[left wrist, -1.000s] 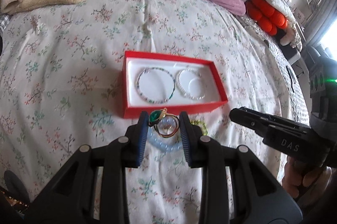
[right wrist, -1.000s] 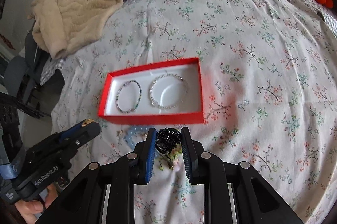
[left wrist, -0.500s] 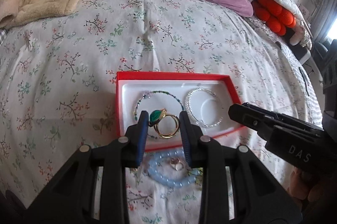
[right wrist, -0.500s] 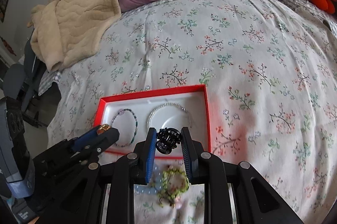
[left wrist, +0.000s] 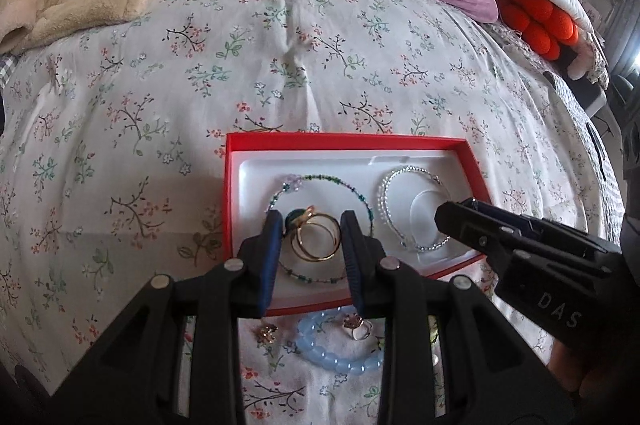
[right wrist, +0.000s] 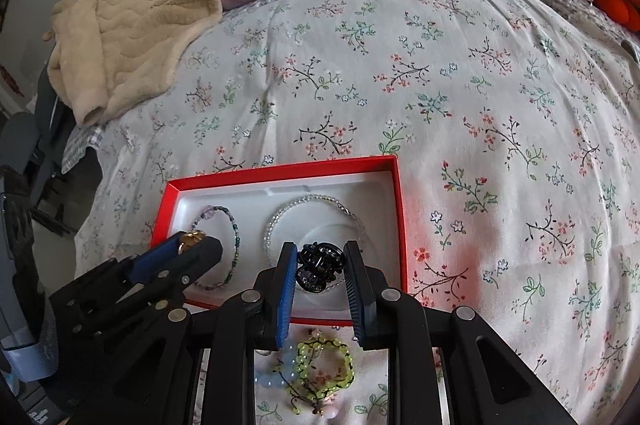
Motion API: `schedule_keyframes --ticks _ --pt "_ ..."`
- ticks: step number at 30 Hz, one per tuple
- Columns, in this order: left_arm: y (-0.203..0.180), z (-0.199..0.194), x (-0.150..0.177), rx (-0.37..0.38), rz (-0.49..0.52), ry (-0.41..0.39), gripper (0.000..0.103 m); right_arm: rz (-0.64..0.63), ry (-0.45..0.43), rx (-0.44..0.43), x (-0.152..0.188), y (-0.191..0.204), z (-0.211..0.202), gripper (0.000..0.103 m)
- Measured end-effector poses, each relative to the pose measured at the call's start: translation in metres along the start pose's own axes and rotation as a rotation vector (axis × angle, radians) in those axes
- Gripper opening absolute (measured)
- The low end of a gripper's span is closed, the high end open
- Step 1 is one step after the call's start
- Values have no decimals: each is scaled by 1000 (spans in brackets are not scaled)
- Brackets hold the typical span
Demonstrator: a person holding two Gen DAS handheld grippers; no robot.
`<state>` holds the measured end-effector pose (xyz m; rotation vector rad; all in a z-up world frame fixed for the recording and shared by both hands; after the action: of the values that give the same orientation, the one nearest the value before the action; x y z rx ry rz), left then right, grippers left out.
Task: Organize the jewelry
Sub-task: 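Lower the gold rings and black charm into the red box and open both grippers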
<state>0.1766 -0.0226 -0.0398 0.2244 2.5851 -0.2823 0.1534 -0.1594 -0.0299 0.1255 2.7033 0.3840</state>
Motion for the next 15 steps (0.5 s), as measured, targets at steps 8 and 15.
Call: schedule_keyframes --ticks 8,15 --pt "1 -10 -2 3 -4 -22 32 10 -14 -2 -2 -3 -8 26" --pt "2 -23 -3 4 -8 -36 49 23 -27 -6 -4 -6 -21 35"
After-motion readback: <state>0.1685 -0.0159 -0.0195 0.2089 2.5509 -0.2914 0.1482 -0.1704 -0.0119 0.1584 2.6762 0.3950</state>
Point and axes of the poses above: each gripper's, at about its wrist camera, not at the fingertips, and z roughly the way its jaws point, y to its left, x to its underside, the point moved 6 cm from there along z, roughly the way its jaws point, and after that the axes turned 4 degrees about z, right-handed, at the moved point
